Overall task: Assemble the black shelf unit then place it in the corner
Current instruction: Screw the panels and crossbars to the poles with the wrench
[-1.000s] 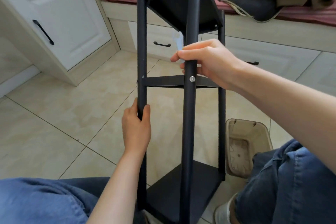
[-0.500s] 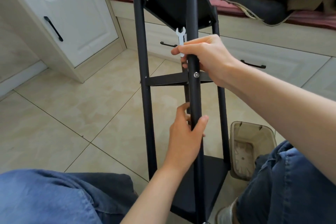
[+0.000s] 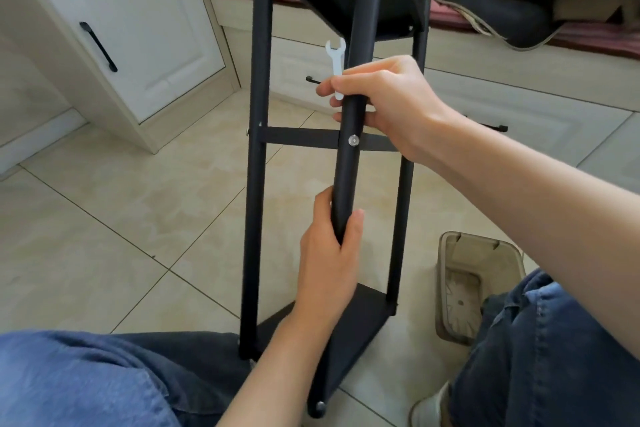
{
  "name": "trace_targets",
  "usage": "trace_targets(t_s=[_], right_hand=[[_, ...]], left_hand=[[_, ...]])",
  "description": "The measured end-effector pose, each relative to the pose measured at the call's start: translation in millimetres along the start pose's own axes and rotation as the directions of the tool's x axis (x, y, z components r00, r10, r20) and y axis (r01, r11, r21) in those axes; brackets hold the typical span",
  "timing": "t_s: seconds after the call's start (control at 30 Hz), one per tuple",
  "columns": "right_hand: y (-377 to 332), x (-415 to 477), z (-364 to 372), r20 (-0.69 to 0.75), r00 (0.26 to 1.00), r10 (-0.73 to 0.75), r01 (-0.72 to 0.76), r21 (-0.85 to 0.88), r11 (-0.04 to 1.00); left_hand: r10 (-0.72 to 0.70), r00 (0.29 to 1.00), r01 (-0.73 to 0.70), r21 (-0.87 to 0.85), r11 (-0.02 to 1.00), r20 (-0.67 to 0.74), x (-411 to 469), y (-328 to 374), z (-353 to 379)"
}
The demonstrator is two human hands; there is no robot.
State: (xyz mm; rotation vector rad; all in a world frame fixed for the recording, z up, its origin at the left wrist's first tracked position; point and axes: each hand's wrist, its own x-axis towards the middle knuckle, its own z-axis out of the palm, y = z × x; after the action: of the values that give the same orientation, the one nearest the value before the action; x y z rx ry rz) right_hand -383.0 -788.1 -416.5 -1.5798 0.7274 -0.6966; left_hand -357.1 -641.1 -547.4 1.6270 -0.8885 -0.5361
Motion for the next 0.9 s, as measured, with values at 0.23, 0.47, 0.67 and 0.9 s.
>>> trace_targets(t_s=[0.23, 0.47, 0.67, 0.9], right_hand=[[1, -2, -1, 0.003, 1.000, 0.028, -0.028, 0.018, 0.999], [4, -7, -11, 0.054, 0.998, 0.017, -0.013, -0.067, 0.998], [7, -11, -19, 0.103, 0.995, 0.000, 0.014, -0.129, 0.992], [18, -13, -33, 0.071, 0.997, 0.022, -0.011, -0.149, 0.989]], left_hand=[[0.035, 0.999, -0.033, 0.046, 0.998, -0.029, 5, -8, -8], [0.052, 0.993, -0.048, 0.042, 0.998, -0.107, -2, -11, -2], [0.074, 0.987, -0.069, 0.041, 0.997, -0.140, -6, -9, 2], [0.071, 0.992, -0.070, 0.011, 0.997, -0.102, -5, -5, 5]])
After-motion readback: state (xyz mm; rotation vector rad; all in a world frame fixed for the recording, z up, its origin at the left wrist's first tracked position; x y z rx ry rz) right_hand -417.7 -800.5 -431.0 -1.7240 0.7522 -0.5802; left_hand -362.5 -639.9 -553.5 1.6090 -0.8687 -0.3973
